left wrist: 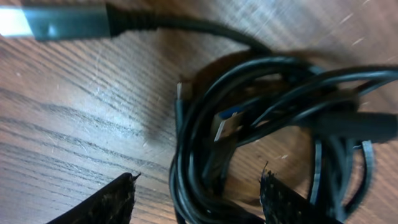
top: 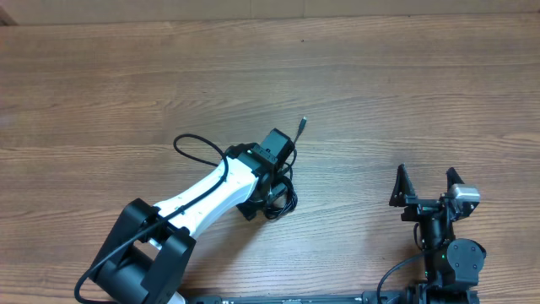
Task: Untangle cables
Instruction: 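Reach the left gripper over the coiled black cable and grasp it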
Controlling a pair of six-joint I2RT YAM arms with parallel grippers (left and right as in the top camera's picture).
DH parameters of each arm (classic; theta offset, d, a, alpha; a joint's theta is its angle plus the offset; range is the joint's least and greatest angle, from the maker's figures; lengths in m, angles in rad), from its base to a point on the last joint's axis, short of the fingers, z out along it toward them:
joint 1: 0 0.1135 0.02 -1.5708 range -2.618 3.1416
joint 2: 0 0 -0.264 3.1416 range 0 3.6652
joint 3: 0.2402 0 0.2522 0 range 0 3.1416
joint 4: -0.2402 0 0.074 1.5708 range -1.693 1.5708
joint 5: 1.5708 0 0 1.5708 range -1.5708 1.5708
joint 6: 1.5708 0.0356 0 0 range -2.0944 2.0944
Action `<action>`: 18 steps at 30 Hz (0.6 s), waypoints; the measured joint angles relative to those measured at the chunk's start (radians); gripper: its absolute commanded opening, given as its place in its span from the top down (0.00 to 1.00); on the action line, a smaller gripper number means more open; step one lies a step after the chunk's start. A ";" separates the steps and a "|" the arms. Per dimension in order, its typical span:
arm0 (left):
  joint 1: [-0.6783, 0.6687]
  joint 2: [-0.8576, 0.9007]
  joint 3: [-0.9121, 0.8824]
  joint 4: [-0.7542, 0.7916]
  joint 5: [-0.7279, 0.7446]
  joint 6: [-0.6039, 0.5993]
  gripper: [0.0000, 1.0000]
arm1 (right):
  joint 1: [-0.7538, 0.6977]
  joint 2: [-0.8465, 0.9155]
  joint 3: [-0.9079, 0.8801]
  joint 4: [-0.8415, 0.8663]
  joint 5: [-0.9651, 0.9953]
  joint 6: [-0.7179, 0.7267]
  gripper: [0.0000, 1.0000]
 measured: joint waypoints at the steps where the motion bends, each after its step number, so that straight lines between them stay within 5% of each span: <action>1: -0.003 0.000 -0.010 0.009 0.007 0.000 0.47 | 0.000 0.000 0.000 0.000 0.000 0.000 0.00; 6: -0.005 0.001 -0.027 0.023 0.026 0.021 0.62 | 0.000 0.000 0.000 -0.001 0.000 0.000 0.00; 13: -0.005 0.001 -0.049 0.024 -0.042 0.053 0.59 | 0.000 0.000 0.000 0.000 0.000 0.000 0.00; 18: -0.004 0.001 -0.085 0.048 -0.078 0.056 0.73 | 0.000 0.000 0.000 -0.001 0.000 0.000 0.00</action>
